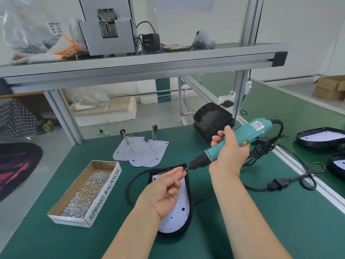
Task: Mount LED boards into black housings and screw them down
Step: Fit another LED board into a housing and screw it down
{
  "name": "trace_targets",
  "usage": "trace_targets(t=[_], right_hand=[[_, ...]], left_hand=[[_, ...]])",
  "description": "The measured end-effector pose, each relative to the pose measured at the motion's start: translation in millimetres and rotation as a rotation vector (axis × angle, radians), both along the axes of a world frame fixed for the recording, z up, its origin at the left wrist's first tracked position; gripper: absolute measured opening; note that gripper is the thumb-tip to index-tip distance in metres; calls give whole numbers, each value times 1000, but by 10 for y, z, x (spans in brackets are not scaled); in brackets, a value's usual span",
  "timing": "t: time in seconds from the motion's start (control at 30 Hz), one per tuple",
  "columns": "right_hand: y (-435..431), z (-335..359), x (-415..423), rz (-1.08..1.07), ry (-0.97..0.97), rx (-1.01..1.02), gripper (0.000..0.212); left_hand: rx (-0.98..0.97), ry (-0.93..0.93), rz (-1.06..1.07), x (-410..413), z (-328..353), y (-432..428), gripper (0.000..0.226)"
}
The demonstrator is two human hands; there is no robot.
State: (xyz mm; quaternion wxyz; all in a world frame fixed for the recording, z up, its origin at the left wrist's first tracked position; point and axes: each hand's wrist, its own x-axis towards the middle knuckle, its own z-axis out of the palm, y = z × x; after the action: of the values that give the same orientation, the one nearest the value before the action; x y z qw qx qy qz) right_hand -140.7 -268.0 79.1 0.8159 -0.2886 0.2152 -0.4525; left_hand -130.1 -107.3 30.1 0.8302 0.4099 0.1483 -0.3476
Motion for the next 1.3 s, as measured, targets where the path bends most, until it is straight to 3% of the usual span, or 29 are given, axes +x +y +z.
trace_targets(t=[0.7,1.0,1.17,1.3], right_hand=[[22,-8,23,-68,20,-27,21],[40,-20,-43,39,-36,103,23],[79,-10,-14,-41,5,83,22],[77,-10,0,-26,-1,59,20]], left_hand=[[-13,4,174,-179,40,-130,22],[41,-160,276,-253,34,-198,18],[-19,-33,374,-348,56,-325,17],[-8,-43,389,-320,95,-344,16]])
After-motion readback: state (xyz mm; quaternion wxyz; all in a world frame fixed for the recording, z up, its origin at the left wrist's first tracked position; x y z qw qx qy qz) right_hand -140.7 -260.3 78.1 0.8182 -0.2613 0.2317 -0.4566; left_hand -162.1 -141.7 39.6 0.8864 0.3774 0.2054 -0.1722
